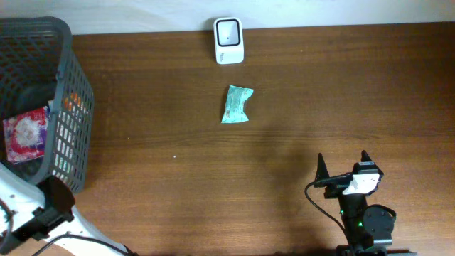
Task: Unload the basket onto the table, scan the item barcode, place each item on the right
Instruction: 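Reach the left gripper into the basket and grasp the red-purple packet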
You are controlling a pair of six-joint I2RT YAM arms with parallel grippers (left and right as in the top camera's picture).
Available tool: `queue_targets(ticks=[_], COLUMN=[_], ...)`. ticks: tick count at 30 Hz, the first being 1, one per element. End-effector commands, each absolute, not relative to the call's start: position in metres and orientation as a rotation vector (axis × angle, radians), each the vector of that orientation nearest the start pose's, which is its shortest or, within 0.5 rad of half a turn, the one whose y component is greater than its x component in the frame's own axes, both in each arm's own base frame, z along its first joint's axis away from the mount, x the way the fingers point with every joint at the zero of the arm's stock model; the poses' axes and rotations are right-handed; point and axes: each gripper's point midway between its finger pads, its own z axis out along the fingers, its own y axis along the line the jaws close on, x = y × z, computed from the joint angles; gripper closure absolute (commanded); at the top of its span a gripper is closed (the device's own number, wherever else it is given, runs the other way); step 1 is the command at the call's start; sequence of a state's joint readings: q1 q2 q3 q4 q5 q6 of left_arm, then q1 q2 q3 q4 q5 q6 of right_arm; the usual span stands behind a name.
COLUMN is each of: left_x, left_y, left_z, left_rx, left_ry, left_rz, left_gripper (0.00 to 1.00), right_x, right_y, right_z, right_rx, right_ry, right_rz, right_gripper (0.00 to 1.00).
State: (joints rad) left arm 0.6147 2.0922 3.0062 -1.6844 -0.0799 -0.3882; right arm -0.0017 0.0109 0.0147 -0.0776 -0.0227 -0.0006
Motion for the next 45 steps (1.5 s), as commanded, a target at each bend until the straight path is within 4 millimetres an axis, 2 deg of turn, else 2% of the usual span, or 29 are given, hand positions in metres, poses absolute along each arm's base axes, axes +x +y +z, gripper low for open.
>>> queue_targets(ticks=[1,2,3,5,8,13,20,27,30,35,39,40,42,45], left_x=[0.334,0.333,0.334,0.339,0.341,0.341,0.340,0.338,0.345,0.348,0.353,0.358,0.379,0.398], left_y=[0.281,0.284,0.289,0.297,0.296,0.297,0.295,0.293,0.289,0.294,0.300,0.298,0.284,0.276], left_z=[0.366,0.360,0.352,0.341,0.323,0.294,0.284,0.254,0.252,0.247,0.213,0.201,0.181,0.159], left_rx=[-1.276,-1.291,-1.309,-1.270,-1.294,-1.301,-1.281,-1.304,-1.227,-1.215,-1.240,-1.230,-1.034,-0.863], left_ry=[2.124,2.135,2.148,2.192,2.242,2.335,2.390,2.471,2.505,2.510,2.577,2.604,2.696,2.761], left_rz=[0.227,0.228,0.231,0.250,0.236,0.231,0.233,0.218,0.173,0.191,0.193,0.177,0.083,0.086], left_gripper=[0.00,0.01,0.07,0.08,0.12,0.10,0.13,0.15,0.16,0.16,0.16,0.21,0.25,0.23], right_x=[0.246,0.246,0.246,0.246,0.246,0.246,0.246,0.246,0.246,0.246,0.246,0.246,0.246,0.246], right_y=[0.004,0.004,0.004,0.004,0.004,0.004,0.004,0.004,0.004,0.004,0.004,0.004,0.004,0.004], right_z=[0.156,0.156,0.156,0.156,0.156,0.156,0.156,0.156,0.156,0.156,0.156,0.156,0.156,0.156], right_rx=[-0.018,-0.018,-0.018,-0.018,-0.018,-0.018,-0.018,-0.018,-0.018,-0.018,-0.018,-0.018,-0.018,-0.018], right_ry=[1.648,1.648,1.648,1.648,1.648,1.648,1.648,1.648,1.648,1.648,1.648,1.648,1.648,1.648], right_rz=[0.014,0.014,0.014,0.014,0.014,0.014,0.014,0.014,0.014,0.014,0.014,0.014,0.014,0.014], right_gripper=[0.01,0.01,0.01,0.01,0.01,0.01,0.01,0.01,0.01,0.01,0.01,0.01,0.01,0.01])
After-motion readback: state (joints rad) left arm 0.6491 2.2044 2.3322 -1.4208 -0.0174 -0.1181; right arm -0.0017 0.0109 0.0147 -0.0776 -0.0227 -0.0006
